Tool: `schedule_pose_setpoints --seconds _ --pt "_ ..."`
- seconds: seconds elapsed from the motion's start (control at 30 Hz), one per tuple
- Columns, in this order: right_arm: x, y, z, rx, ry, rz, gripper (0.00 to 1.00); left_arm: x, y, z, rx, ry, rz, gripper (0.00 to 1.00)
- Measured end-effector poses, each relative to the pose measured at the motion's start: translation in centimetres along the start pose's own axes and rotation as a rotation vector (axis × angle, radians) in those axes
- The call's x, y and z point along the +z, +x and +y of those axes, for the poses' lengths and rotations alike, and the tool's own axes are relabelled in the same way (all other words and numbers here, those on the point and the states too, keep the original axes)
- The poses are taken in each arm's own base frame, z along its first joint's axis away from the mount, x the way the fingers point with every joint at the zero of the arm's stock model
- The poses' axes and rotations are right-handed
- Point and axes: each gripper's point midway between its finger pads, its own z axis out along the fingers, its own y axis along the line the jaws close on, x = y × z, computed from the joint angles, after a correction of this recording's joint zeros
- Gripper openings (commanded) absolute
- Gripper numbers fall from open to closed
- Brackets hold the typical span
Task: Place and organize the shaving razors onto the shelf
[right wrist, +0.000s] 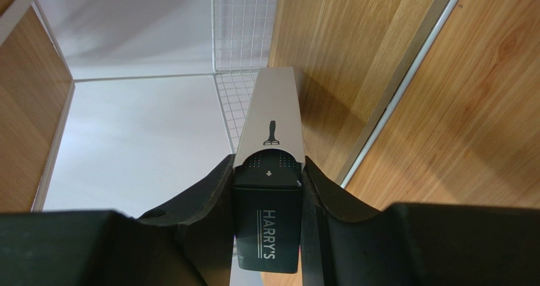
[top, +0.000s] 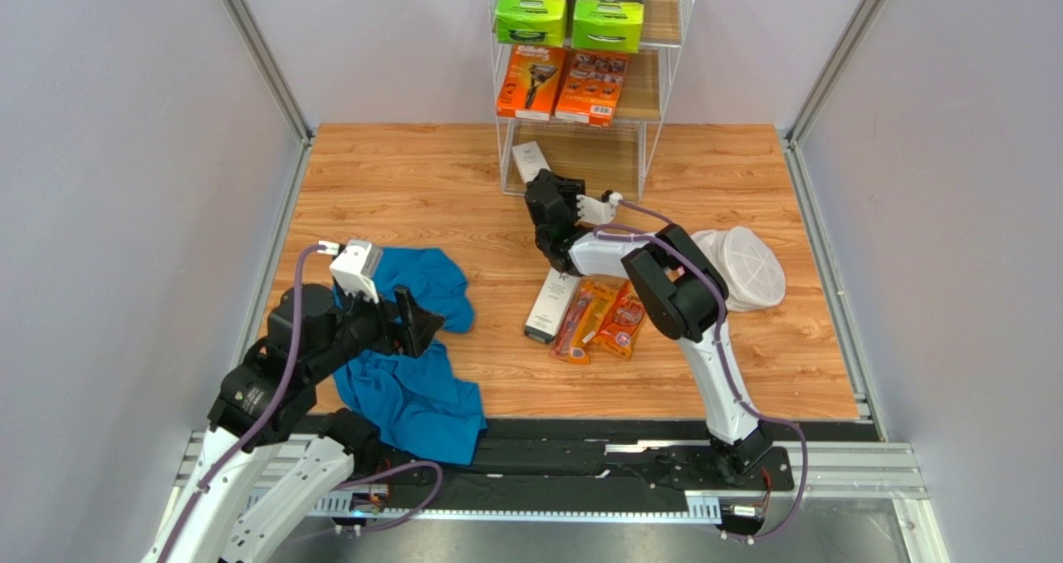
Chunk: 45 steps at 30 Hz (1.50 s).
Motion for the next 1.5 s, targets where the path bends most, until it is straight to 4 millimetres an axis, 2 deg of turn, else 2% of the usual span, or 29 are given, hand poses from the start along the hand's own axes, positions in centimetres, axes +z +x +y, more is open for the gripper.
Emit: schedule_pose_setpoints --seconds 0.2,0.37,0.57,0.73,0.8,0.83,0.87,0.9,0.93,0.97,1.0,1.33,1.5 --pt "0.2 -1.3 -1.2 0.022 -0.002 -0.039 0.0 0.0 0.1 -0.1 0.0 0.007 0.003 0.89" --pt "0.4 -1.6 -0.7 0.029 -0.012 -0.056 0.05 0.0 0.0 -0.2 0.001 0.012 0.003 0.89" --pt "2.1 -0.4 1.0 0.051 -0.045 -0.043 0.17 0.0 0.0 -0.3 0.004 0.02 0.001 0.89" --pt "2.8 0.8 -0.2 0.051 -0.028 0.016 0.28 0.0 0.0 -0.5 0.008 0.03 0.005 0.89" --pt "3.0 1.1 -0.6 0.077 -0.031 0.031 0.35 0.0 0.0 -0.6 0.01 0.035 0.005 0.89" --pt "3.1 1.2 -0.6 0.087 -0.035 0.039 0.44 0.0 0.0 -0.6 0.012 0.038 0.005 0.89" --pt "3.1 1.3 -0.7 0.095 -0.036 0.045 0.48 0.0 0.0 -0.7 0.012 0.039 0.003 0.89" --pt "3.2 1.3 -0.7 0.104 -0.038 0.052 0.57 0.0 -0.1 -0.7 0.013 0.043 0.002 0.89" --pt "3.1 1.5 -0.7 0.11 -0.039 0.073 0.72 0.0 -0.1 -0.7 0.014 0.044 0.001 0.89" --pt "3.1 1.8 -0.8 0.117 -0.039 0.093 0.81 0.0 -0.1 -0.7 0.015 0.044 0.002 0.89" --pt "2.9 2.1 -0.9 0.124 -0.04 0.114 0.84 0.0 0.0 -0.8 0.016 0.046 0.002 0.89" --pt "1.2 3.9 -2.8 0.13 -0.033 0.256 0.84 0.2 0.2 -0.8 0.017 0.051 0.008 0.89" --pt "0.7 4.8 -2.3 0.141 -0.044 0.319 0.84 0.2 0.2 -0.8 0.018 0.053 0.009 0.89"
